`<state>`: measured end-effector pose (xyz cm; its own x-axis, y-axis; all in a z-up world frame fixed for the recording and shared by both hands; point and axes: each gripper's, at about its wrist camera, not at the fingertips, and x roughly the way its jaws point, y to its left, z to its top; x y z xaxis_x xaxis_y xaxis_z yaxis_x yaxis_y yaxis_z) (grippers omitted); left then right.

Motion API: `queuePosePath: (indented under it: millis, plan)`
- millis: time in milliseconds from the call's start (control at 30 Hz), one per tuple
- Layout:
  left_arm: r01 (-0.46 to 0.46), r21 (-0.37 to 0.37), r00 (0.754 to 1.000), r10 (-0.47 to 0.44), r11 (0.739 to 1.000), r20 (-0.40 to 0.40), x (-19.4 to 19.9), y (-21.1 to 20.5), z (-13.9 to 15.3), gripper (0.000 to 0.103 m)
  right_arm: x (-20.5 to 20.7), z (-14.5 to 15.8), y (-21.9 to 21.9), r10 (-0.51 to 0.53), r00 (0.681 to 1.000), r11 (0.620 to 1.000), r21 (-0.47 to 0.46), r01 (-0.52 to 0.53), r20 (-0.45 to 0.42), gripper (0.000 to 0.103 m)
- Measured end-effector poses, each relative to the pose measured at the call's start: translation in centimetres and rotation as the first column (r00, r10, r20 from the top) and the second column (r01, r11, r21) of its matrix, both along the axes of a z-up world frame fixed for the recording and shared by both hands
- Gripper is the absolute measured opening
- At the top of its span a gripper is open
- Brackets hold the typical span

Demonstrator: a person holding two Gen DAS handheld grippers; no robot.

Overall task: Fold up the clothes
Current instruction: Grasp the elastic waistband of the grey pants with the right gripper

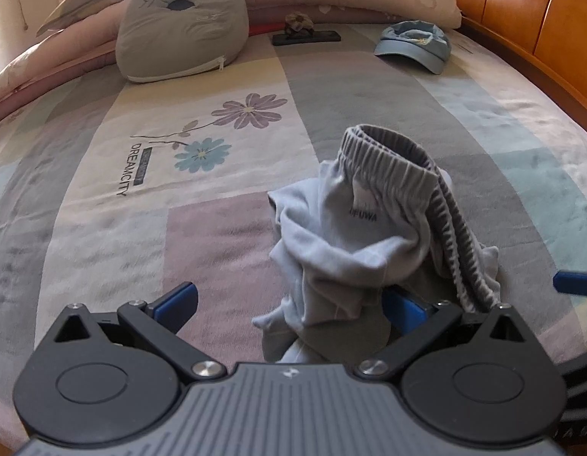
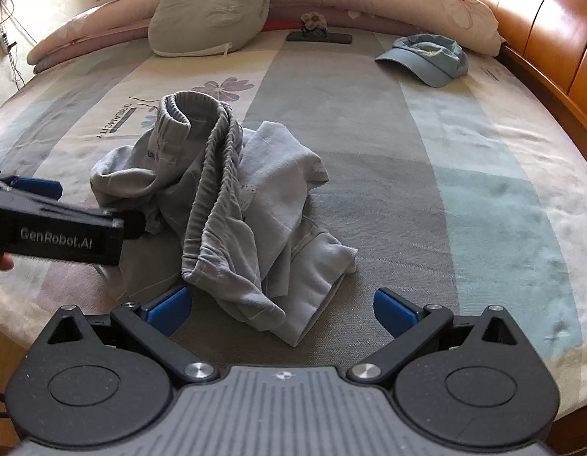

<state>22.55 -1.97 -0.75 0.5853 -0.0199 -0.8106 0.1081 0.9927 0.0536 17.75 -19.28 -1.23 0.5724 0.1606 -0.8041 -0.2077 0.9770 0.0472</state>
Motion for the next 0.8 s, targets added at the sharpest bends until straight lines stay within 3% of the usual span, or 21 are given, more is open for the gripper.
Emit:
queuePosePath:
  millis: [133, 233, 333, 433, 500, 567, 667, 800]
  plan:
    - [0.011, 0.0, 1.0, -0.011, 1.0, -0.01, 1.0, 0.4, 0.1, 0.102, 0.0, -0.6, 0.2, 0.006, 1.0, 1.0, 0.013, -0.006, -0.003, 0.103]
    - [0.016, -0.003, 1.0, -0.016, 1.0, -0.011, 1.8, 1.1, 0.4, 0.102, -0.7, -0.6, 0.3, 0.075, 0.995, 0.996, 0.042, -0.077, 0.061, 0.103]
    - [0.027, -0.005, 1.0, -0.027, 1.0, -0.006, 2.7, 1.8, 0.9, 0.102, -0.7, -0.3, 1.0, 0.122, 0.99, 0.992, 0.005, -0.122, 0.065, 0.103]
    - [0.042, -0.005, 0.999, -0.042, 0.999, 0.003, 3.6, 2.6, 1.2, 0.102, -0.3, 0.1, 1.2, 0.092, 0.993, 0.996, -0.017, -0.091, 0.071, 0.101]
    - [0.056, -0.007, 0.998, -0.056, 0.998, 0.006, 4.2, 3.1, 1.4, 0.102, -0.2, 0.5, 1.4, 0.085, 0.993, 0.996, -0.036, -0.082, 0.084, 0.093]
    - [0.072, -0.008, 0.997, -0.072, 0.997, 0.011, 4.6, 3.7, 1.5, 0.102, 0.1, 0.6, 1.9, 0.089, 0.992, 0.995, -0.062, -0.083, 0.088, 0.077]
    - [0.098, -0.012, 0.995, -0.098, 0.995, 0.016, 5.1, 4.5, 1.6, 0.102, 0.5, 0.8, 2.6, 0.097, 0.992, 0.992, -0.091, -0.089, 0.083, 0.063]
    - [0.123, -0.033, 0.992, -0.122, 0.992, 0.023, 5.8, 5.7, 1.7, 0.102, 1.2, 1.0, 3.5, 0.104, 0.992, 0.99, -0.099, -0.097, 0.072, 0.05]
